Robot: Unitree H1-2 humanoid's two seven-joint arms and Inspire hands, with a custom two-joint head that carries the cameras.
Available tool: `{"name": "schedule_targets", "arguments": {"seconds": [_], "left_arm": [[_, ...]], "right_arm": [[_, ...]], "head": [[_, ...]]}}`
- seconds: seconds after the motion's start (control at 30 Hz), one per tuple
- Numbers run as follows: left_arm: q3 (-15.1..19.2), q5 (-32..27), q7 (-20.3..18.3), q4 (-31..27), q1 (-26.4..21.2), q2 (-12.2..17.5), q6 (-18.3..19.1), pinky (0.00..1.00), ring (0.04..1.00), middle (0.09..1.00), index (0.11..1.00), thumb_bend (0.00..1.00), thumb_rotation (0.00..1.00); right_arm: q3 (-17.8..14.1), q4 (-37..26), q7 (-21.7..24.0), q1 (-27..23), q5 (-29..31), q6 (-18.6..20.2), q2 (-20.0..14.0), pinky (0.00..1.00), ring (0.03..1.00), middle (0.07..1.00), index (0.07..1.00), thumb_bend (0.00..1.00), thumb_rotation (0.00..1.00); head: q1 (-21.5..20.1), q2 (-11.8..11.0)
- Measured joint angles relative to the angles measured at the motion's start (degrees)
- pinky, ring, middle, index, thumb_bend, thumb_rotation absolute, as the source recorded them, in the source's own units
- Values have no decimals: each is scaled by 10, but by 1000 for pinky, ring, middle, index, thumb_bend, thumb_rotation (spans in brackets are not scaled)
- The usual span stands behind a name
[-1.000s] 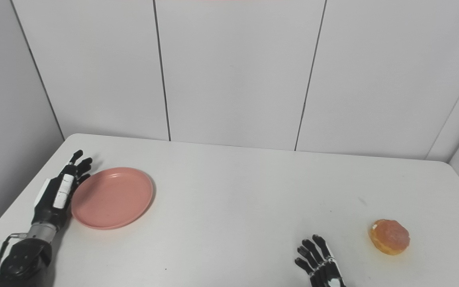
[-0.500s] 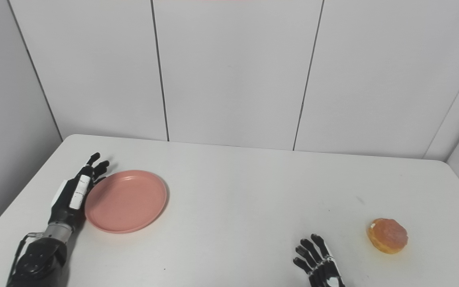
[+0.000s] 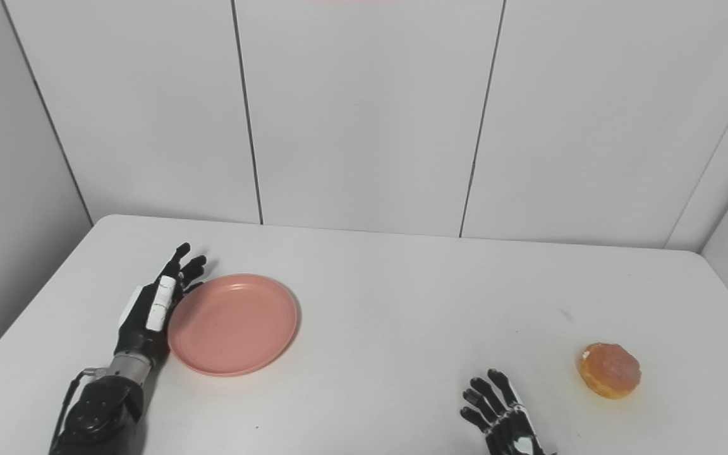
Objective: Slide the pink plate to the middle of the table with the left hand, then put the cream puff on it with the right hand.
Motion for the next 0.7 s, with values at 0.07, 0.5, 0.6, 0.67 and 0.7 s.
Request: {"name": "schedule_targets", "arguments": {"seconds": [0.07,0.5,0.6,0.67,0.7], "left_arm": [[-3,0,0,-4,-1,-8,5,880,926,895,951,871,916],[-17,6,3,-12,-1,-42,12,848,926,897,943,839,936],[-24,14,5,-12,-2,-49,11,842,914,896,946,861,935],[-29,17,5,-12,-2,-51,11,852,913,896,947,869,922],[-31,17,5,-12,-2,-52,11,852,913,896,947,870,920]], "right_arm": [[1,0,-2,0,0,0,0,775,806,821,867,820,1000],[5,-2,-10,1,1,3,1,762,802,821,867,791,1000],[6,-3,-10,1,2,7,1,765,801,822,869,786,996],[6,-5,-10,1,2,11,1,764,802,822,868,783,991],[7,-5,-10,1,3,11,1,763,802,822,868,783,991]], "head": [[-1,1],[-5,3],[-10,5],[-11,5],[-11,5]]}}
